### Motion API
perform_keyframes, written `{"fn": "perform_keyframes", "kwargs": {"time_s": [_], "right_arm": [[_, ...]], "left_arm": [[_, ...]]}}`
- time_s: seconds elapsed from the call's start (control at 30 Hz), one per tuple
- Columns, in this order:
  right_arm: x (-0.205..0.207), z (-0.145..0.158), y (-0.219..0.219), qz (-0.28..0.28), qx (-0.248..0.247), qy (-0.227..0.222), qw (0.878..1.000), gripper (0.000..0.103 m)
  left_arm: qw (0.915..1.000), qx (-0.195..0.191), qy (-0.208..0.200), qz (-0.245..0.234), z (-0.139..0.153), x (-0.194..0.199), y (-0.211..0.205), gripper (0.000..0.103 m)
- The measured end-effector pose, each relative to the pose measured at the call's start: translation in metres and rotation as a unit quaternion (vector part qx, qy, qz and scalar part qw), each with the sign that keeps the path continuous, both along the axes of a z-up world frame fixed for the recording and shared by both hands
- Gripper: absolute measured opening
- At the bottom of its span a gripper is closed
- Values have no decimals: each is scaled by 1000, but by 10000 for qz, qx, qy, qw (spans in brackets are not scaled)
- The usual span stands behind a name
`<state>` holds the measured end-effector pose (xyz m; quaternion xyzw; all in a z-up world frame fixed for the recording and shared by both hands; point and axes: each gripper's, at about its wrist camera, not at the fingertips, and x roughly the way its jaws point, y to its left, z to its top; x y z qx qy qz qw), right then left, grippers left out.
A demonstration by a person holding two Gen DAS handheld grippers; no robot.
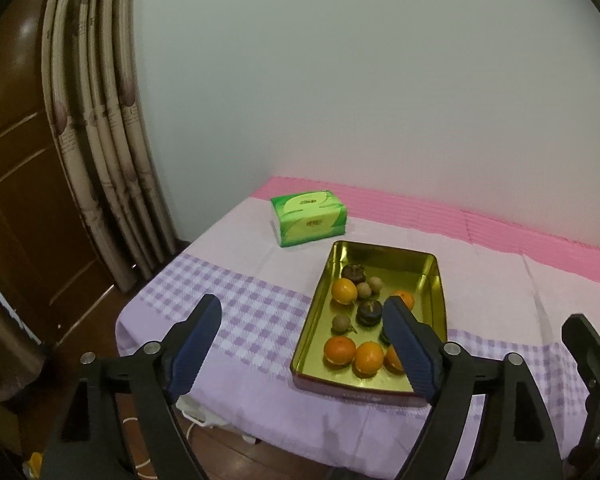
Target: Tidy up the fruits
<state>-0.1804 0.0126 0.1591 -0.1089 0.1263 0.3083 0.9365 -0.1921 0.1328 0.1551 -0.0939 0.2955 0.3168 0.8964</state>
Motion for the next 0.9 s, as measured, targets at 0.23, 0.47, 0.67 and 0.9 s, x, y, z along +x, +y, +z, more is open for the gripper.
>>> {"fn": "perform_keyframes", "kwargs": {"time_s": [0.23,0.47,0.67,0.9], "right_arm": [[-14,9,-3,-117,-36,-185,9998,102],[-20,13,-10,-283,-58,-229,9993,102],[-25,15,-10,-261,-102,-275,9992,102],[-24,13,-10,-244,-148,-241,9993,102]], "left_arm": [[9995,156,-204,-209,5,-6,-15,91],[9991,-7,-313,-288,5,-8,-16,95],[9991,-3,-311,-287,5,-9,-16,96],[9992,-37,-272,-304,6,-10,-17,97]]}}
